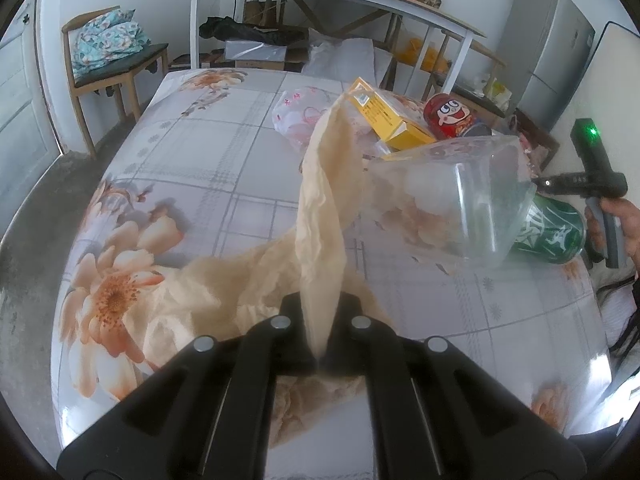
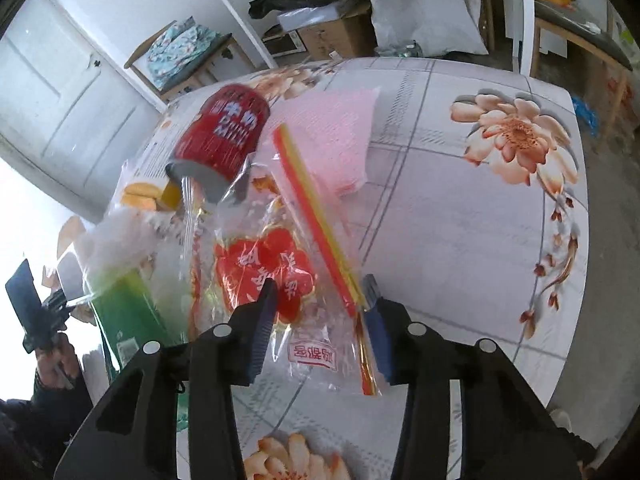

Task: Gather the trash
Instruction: 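Close the right tool on the clear snack bag with red print, then lift the snack bag up off the table with the right tool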

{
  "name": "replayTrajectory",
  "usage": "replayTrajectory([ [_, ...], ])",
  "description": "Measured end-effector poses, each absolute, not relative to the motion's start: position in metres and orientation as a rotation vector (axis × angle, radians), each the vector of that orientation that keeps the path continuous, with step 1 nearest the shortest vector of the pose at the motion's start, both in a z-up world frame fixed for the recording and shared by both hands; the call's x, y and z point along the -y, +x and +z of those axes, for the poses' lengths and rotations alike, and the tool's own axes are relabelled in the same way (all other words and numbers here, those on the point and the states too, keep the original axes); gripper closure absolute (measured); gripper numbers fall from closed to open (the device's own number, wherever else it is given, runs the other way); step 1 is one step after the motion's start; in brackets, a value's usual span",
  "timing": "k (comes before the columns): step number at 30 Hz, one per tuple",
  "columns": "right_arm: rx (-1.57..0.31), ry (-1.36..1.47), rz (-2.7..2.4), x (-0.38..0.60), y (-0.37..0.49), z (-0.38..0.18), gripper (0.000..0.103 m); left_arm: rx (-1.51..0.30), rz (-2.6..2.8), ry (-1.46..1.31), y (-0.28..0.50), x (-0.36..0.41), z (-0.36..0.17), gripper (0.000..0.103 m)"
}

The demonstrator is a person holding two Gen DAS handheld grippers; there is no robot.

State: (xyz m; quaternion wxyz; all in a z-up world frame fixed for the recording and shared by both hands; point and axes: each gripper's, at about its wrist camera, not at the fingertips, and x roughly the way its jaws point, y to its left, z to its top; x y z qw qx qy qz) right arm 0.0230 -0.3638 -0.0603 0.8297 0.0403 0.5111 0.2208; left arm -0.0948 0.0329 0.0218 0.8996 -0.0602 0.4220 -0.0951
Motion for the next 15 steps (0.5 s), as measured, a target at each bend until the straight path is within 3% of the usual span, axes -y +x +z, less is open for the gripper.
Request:
replayTrajectory([
  [2, -1.087, 0.085, 0.487, 0.361, 0.017, -0.063, 0.086, -0.876, -0.195, -0.128, -0.095, -0.034, 0.021, 0.102],
  [4, -1.073, 0.083, 0.491, 0.359, 0.013, -0.065, 0.094, -0.881, -0.196, -0.126, -0.095, -0.034, 0.021, 0.102],
  [15, -0.950, 0.067, 0.415, 0.351, -0.023, -0.056, 0.099, -0.887, -0.199, -0.135, -0.095, -0.037, 0.019, 0.102],
])
